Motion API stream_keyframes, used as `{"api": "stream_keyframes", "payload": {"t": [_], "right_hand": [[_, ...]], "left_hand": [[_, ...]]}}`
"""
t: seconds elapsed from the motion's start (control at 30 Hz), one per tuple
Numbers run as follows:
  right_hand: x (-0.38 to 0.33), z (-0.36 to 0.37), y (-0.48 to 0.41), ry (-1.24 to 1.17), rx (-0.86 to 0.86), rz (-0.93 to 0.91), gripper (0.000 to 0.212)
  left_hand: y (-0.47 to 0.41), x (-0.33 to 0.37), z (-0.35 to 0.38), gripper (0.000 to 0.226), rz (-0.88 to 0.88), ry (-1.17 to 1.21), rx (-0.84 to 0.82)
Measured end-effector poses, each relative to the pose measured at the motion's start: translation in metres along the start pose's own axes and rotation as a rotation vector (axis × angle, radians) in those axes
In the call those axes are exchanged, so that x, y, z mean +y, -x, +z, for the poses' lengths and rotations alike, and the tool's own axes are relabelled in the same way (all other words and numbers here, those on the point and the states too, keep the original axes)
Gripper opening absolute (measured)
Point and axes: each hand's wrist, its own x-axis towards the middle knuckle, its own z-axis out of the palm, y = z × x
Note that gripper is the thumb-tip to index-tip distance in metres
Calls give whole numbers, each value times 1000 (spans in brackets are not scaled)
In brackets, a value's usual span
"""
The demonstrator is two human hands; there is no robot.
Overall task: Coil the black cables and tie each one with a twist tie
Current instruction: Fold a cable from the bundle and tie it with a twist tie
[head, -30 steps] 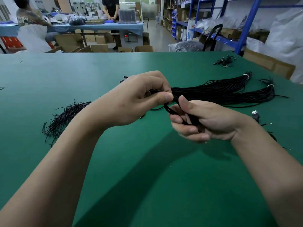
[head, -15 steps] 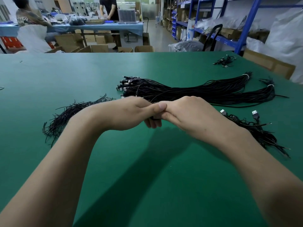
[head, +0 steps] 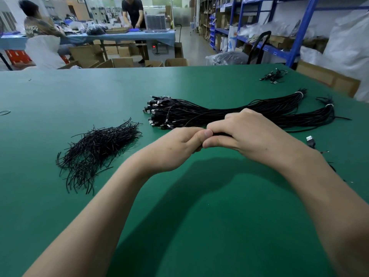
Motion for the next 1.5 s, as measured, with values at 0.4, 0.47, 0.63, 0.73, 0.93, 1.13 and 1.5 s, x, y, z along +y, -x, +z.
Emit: {"api": "stream_keyframes", "payload": {"t": [0.4,0.47,0.63,0.73,0.93,1.13,1.5], "right_hand": [[-22,18,22,-222,594,329,45],[-36,34,28,-533,384,494,63],[-70,69,29,-1215,88,640,59],[-71,79,29,-1282,211,650,37],[-70,89,40,-1236,307,642,38],[-63,84,45,-840,450,563,39],[-87,78,53,-285,136,423,25]], "left_hand": [[41,-40,42,42,-264,269,558],[44,-38,51,41,-265,330,613],[53,-22,77,39,-176,217,590],[59,-17,88,41,-191,126,504],[60,-17,95,45,-130,116,347],[62,-23,84,49,-146,-43,349],[60,-8,86,31,-124,376,572]]}}
